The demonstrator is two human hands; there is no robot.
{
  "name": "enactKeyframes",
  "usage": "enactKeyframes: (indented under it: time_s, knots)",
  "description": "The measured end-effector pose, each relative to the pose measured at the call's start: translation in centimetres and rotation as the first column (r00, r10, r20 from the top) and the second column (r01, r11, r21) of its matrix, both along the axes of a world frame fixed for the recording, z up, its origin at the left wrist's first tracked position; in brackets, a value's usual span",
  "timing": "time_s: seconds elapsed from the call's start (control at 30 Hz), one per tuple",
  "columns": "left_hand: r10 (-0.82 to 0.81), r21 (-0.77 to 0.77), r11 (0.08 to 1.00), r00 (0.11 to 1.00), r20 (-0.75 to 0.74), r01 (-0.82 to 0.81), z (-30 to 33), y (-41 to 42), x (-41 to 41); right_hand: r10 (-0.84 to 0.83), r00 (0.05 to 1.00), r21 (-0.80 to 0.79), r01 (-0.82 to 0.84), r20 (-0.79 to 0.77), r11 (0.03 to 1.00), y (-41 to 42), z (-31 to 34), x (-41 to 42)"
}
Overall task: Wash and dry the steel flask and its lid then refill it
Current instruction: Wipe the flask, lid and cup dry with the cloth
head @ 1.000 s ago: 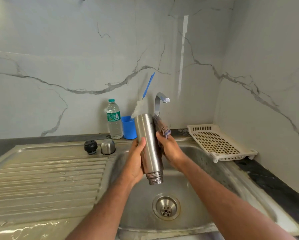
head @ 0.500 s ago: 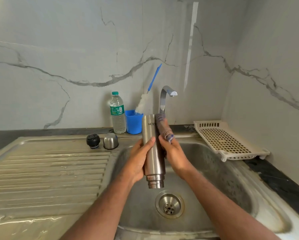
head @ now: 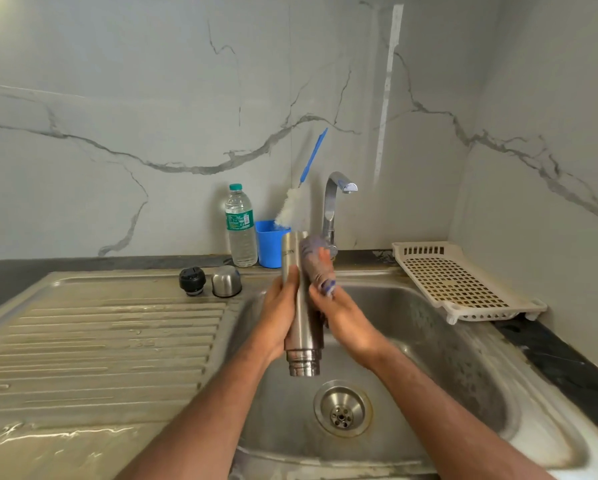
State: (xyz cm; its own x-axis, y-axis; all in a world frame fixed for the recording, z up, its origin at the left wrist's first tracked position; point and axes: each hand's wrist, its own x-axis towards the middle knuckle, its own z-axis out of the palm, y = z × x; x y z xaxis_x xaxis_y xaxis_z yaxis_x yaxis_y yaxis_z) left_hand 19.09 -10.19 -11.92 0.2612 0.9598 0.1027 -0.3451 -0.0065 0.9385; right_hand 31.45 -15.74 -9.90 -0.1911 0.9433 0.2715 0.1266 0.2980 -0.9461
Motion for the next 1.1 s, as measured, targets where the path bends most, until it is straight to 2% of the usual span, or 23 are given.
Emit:
enactKeyframes:
  time_s: [0.07, 0.13, 0.2, 0.27, 0.33, 0.4, 0.5, 0.53, 0.57, 0.6, 0.67, 0.7, 0.73, 0.83, 0.9, 0.97, 1.03, 1.1]
  knots:
    - [-0.010, 0.015, 1.000, 0.998, -0.054, 0.011, -0.3, -0.6, 0.7, -0.125, 0.970, -0.039, 0.119, -0.208, 0.992, 0.6, 0.4, 0.8]
    - [-0.022, 0.021, 1.000, 0.999, -0.036, 0.023, -0.2, -0.9, 1.2, -0.178, 0.939, -0.092, 0.158, -0.293, 0.983, 0.5, 0.5, 1.7]
    - [0.026, -0.023, 0.999, 1.000, 0.016, -0.025, 0.2, -0.8, 1.1, -0.114, 0.964, -0.154, 0.078, -0.242, 0.985, -0.3, 0.3, 2.0]
    - [0.132, -0.070, 0.989, 0.991, 0.008, -0.131, 0.3, 0.0, 0.6, 0.041, 0.995, -0.234, -0.061, -0.090, 0.970, -1.3, -0.2, 2.4]
    - [0.203, -0.080, 0.976, 0.979, -0.016, -0.204, 0.1, 0.8, -0.3, 0.159, 0.987, -0.300, -0.149, 0.007, 0.942, -2.2, -0.8, 2.0]
    - [0.104, -0.075, 0.992, 0.994, 0.041, -0.101, 0.3, 0.8, -0.7, 0.150, 0.983, -0.196, -0.128, 0.105, 0.972, -1.6, -1.2, 1.3]
    - [-0.021, -0.058, 0.998, 1.000, -0.017, 0.020, 0.9, -0.7, 0.2, -0.078, 0.960, 0.140, 0.041, 0.268, 0.989, 0.1, -0.2, -0.6]
    - [-0.035, -0.031, 0.999, 0.998, -0.048, 0.033, 0.6, -0.8, 0.6, -0.166, 0.955, 0.185, 0.122, 0.244, 0.975, 0.7, 0.4, -0.9]
    - [-0.033, 0.004, 0.999, 0.996, -0.086, 0.033, 0.2, -0.9, 0.9, -0.216, 0.965, 0.154, 0.193, 0.149, 0.969, 0.9, 1.0, -0.8]
    - [-0.022, 0.020, 0.999, 0.993, -0.117, 0.025, 0.1, -1.1, 1.1, -0.222, 0.974, 0.050, 0.224, -0.035, 0.973, 1.2, 1.3, -0.2]
    - [-0.007, 0.021, 1.000, 0.993, -0.121, 0.010, 0.0, -1.4, 1.4, -0.214, 0.898, -0.179, 0.155, -0.384, 0.972, 1.4, 1.0, 1.0]
    - [0.002, 0.023, 1.000, 0.995, -0.095, 0.000, 0.0, -1.3, 1.5, -0.198, 0.871, -0.252, 0.088, -0.450, 0.964, 1.2, 0.8, 1.6]
    - [0.028, 0.022, 0.999, 0.998, -0.060, -0.027, 0.0, -1.2, 1.5, -0.165, 0.875, -0.311, 0.017, -0.455, 0.950, 0.8, 0.6, 2.2]
    - [0.164, 0.010, 0.986, 0.986, -0.009, -0.164, 0.6, -0.4, 0.6, -0.016, 0.941, -0.479, -0.157, -0.337, 0.864, -0.1, -0.4, 3.3]
    - [0.162, 0.024, 0.987, 0.985, -0.052, -0.161, 0.5, 0.2, -0.2, 0.050, 0.970, -0.512, -0.169, -0.238, 0.842, -0.5, -0.8, 3.6]
    - [0.095, 0.003, 0.996, 0.994, -0.049, -0.095, 0.6, 0.0, -0.5, 0.016, 0.980, -0.455, -0.107, -0.198, 0.884, -0.4, -0.7, 3.2]
    - [0.024, -0.016, 1.000, 0.997, -0.067, -0.025, 0.9, -0.7, 0.0, -0.038, 0.974, -0.335, -0.040, -0.225, 0.942, -0.1, -0.1, 2.3]
    - [0.031, 0.036, 0.999, 0.993, -0.118, -0.027, 1.1, -1.5, 0.8, -0.088, 0.958, -0.218, 0.028, -0.274, 0.976, 0.4, 0.4, 1.6]
